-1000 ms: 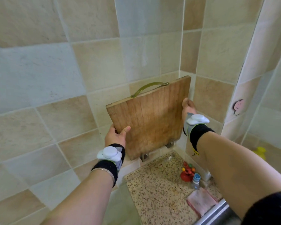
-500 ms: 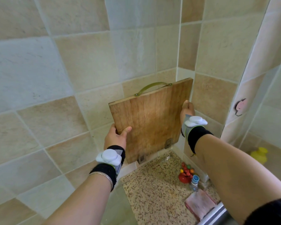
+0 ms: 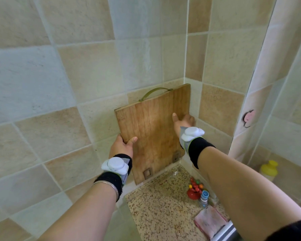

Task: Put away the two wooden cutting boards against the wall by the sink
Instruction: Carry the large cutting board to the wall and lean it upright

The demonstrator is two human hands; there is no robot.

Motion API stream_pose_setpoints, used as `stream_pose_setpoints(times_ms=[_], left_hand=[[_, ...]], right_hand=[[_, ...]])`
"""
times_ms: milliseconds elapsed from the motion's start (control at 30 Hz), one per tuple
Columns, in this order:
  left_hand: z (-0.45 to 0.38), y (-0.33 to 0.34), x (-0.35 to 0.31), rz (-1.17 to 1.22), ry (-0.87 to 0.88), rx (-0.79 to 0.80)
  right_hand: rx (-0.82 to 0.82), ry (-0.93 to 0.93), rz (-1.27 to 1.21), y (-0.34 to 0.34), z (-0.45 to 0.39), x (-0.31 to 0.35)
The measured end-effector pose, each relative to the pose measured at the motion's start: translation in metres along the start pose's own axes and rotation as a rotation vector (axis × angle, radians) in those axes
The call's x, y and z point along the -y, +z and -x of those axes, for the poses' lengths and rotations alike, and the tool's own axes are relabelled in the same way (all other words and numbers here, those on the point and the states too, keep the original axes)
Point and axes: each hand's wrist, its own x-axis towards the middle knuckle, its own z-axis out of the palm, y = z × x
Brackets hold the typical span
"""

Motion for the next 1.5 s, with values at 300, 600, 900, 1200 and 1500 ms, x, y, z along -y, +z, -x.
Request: stream_pose_setpoints(times_ms=[300,600,900,1200,1500], left_hand=[[-0.002,0.001,0.003,0.086,-0.082,0.054],[-0.010,0.002,0.012,-0.104,-0.077,0.151],[-0.025,-0.007,0.018,-0.389,-0.095,0.251],[-0.018,-0.013,0.018,-0.457,-0.131,0.258],[0.011,-0.034,0.013,-0.427,-0.101,0.266]], right_hand=[[-0.032,-0.265,-0.030,0.029,0.040,0.020],[0.057,-0.285,0.074,0.041,0.053,0.014],[0.135,-0.245,0.118,0.053,0.055,0.020],[0.235,-0.185,0.181,0.032,0.062,0.019],[0.207,-0.144,0.212,0.010,0.100,0.003]])
